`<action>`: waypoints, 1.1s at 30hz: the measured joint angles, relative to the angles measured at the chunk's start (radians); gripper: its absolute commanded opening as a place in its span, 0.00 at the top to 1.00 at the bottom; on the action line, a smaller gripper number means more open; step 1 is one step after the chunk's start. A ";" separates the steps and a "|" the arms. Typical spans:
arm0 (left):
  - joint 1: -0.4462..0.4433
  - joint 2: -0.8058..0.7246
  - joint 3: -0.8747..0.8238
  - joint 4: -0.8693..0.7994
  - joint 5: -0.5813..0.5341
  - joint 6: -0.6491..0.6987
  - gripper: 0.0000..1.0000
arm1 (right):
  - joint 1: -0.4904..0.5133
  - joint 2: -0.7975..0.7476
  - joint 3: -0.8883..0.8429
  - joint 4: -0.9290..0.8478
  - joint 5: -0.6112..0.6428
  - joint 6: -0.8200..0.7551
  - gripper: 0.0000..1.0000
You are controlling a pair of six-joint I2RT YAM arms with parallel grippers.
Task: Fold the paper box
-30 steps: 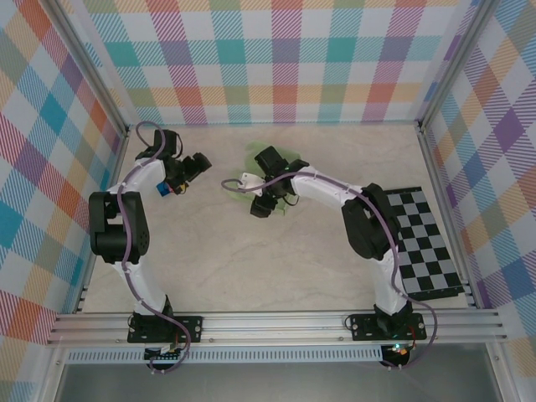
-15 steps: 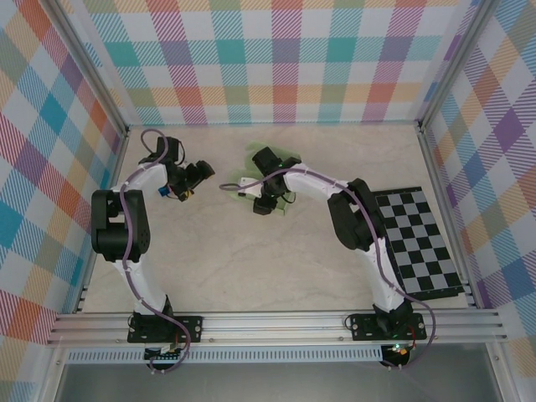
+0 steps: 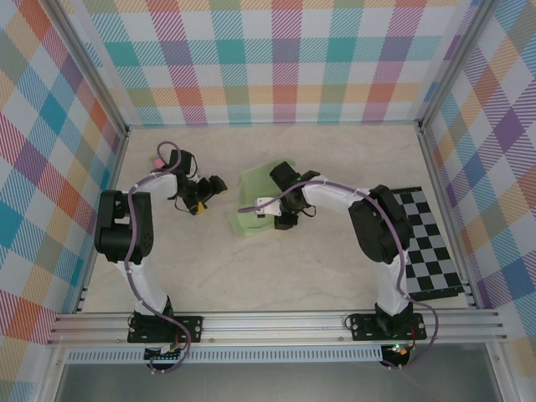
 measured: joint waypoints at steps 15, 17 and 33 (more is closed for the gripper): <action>-0.037 -0.071 -0.068 0.068 -0.023 -0.029 0.20 | 0.092 -0.150 -0.065 0.124 -0.113 0.164 0.40; -0.020 -0.083 -0.094 0.062 -0.051 -0.043 0.20 | 0.108 -0.125 -0.054 0.132 -0.113 0.182 0.41; 0.004 -0.179 -0.154 0.033 -0.146 -0.061 0.21 | 0.146 -0.021 -0.051 0.177 -0.047 0.389 0.52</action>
